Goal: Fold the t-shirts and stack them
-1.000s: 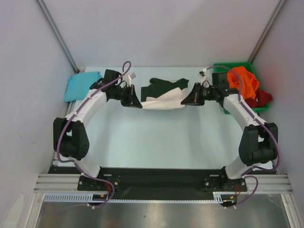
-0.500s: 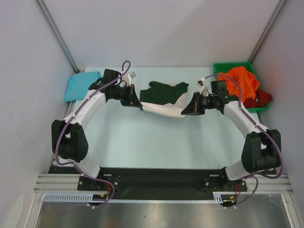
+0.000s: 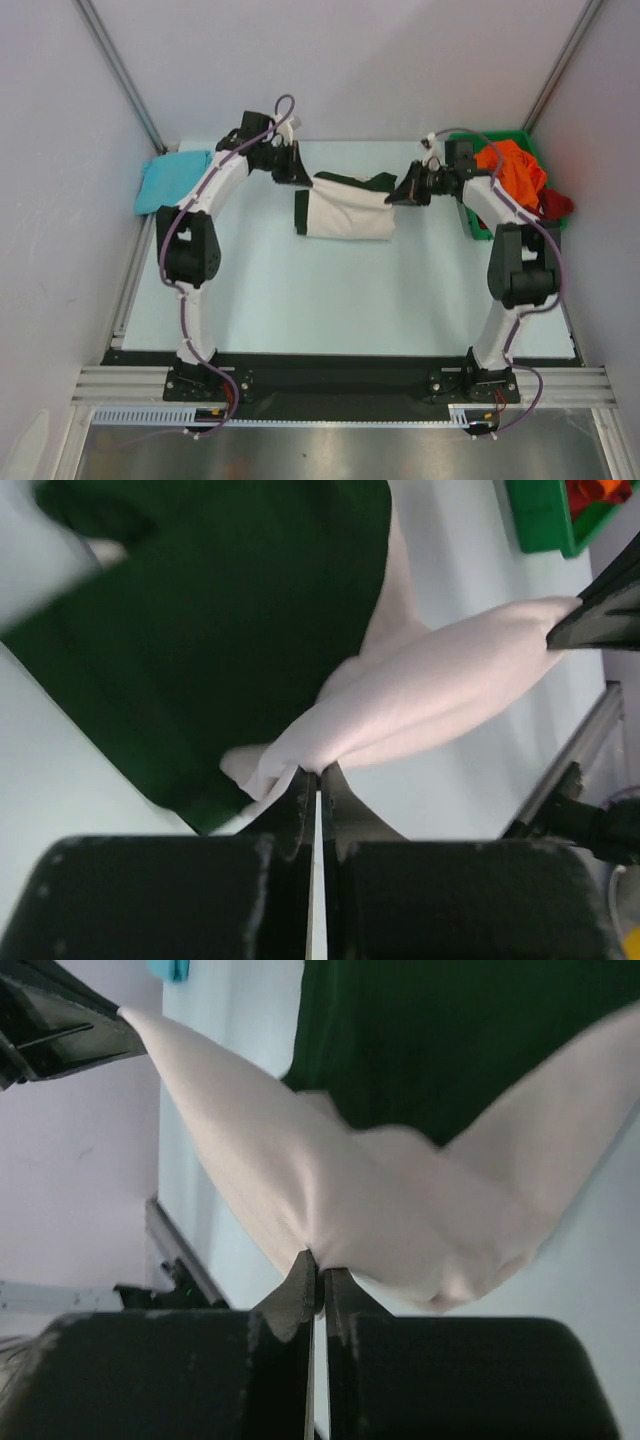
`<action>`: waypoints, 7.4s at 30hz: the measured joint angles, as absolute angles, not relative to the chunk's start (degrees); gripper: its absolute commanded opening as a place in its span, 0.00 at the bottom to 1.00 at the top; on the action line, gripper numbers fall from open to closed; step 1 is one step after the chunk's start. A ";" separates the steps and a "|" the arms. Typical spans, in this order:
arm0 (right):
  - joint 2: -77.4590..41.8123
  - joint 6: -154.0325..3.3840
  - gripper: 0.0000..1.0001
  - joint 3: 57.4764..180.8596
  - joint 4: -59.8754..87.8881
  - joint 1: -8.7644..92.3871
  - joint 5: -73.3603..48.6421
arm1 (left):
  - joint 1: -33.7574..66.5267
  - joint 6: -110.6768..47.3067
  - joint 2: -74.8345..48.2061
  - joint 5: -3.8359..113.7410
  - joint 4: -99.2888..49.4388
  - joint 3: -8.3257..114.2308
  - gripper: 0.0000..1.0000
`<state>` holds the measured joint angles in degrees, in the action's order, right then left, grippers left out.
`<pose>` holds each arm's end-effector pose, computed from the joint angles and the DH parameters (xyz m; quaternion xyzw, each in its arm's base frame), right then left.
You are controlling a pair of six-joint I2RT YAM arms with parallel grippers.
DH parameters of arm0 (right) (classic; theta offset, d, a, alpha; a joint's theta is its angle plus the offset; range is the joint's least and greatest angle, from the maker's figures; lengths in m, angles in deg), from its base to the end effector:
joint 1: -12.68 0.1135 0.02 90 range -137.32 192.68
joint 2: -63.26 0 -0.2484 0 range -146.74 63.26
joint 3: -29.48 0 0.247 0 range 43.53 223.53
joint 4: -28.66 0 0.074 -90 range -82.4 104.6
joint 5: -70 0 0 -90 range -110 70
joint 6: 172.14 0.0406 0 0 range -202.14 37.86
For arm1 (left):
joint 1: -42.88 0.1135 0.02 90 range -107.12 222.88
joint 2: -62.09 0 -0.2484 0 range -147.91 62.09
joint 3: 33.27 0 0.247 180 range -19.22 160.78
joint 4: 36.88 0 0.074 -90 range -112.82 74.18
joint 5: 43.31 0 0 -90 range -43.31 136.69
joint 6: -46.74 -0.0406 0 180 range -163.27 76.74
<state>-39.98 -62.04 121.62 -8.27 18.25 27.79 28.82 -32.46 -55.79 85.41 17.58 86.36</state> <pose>0.3823 0.0675 0.2324 -0.0359 0.8651 0.4415 0.2352 0.4275 -0.1332 0.2565 0.1314 0.8906 -0.3717 0.2269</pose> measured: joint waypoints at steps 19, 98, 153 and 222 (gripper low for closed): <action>-59.06 -68.93 0.57 144.55 -9.78 16.41 22.13 | 32.03 -36.39 -68.12 74.59 13.54 101.60 0.80; -58.96 -76.64 0.53 150.05 -13.82 11.91 23.62 | 39.73 -56.17 -80.10 80.84 29.91 104.44 0.01; -63.85 -69.69 0.53 150.67 -7.70 11.65 25.87 | 50.63 -74.79 -71.97 20.56 20.49 114.54 0.01; -56.55 -73.30 1.00 151.58 -11.57 22.31 -7.47 | 31.07 -49.22 -57.85 45.78 11.22 101.40 1.00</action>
<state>-56.55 -73.30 151.58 -11.57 22.31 -7.47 31.07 -49.22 -57.85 45.78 11.22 101.40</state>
